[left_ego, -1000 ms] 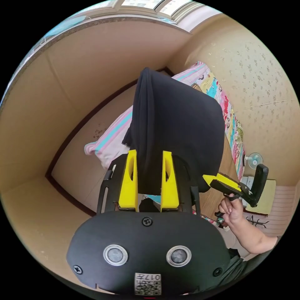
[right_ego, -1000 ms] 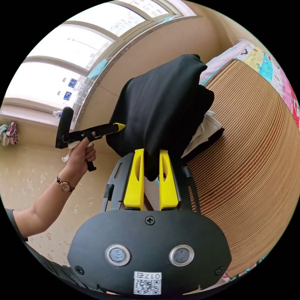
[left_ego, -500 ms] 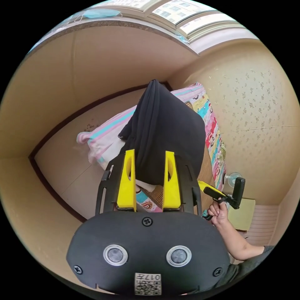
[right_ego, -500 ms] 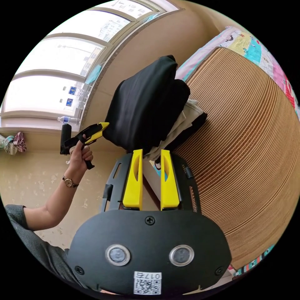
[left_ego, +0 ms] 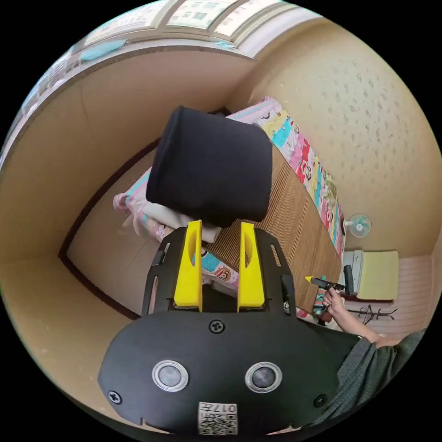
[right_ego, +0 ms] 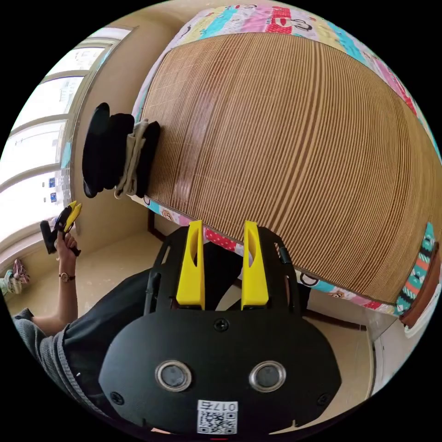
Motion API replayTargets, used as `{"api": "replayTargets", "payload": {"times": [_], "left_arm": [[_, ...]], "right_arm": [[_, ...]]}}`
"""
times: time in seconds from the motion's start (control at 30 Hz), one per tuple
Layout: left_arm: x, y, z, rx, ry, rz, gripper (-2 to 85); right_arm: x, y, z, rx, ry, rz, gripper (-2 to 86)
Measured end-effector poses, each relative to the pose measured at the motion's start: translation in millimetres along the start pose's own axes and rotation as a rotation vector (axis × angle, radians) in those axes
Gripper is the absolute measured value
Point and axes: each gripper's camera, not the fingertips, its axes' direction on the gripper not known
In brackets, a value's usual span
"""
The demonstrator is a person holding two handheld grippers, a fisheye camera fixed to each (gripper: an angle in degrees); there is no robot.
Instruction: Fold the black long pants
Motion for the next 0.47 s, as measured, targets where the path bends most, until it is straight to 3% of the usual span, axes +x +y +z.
{"api": "replayTargets", "payload": {"times": [0.07,0.13,0.2,0.33,0.47], "left_arm": [[33.5,-11.3,12.1,0.001,-0.095,0.125,12.7],[38.7,-24.7,-15.9,0.349,-0.262,0.106,14.5],[16.8,-53.0,-36.8,0.499,-0.216,0.066,14.5],[-38.4,-136.0,-25.1,0.322,0.003,0.001,15.1],[-4.9,-146.3,8.7,0.205,-0.01,0.167,13.4]], "right_arm": [[32.4,32.0,-19.7,0.035,0.018,0.077,12.6],[50.3,51.1,-32.9,0.058,0.027,0.124,12.7],[63.9,61.8,-43.9,0.057,-0.005,0.154,13.0],[57.4,70.3,-72.5,0.041,0.019,0.079,13.8],[26.3,70.0,-84.6,0.011,0.068,-0.001,14.2]]}}
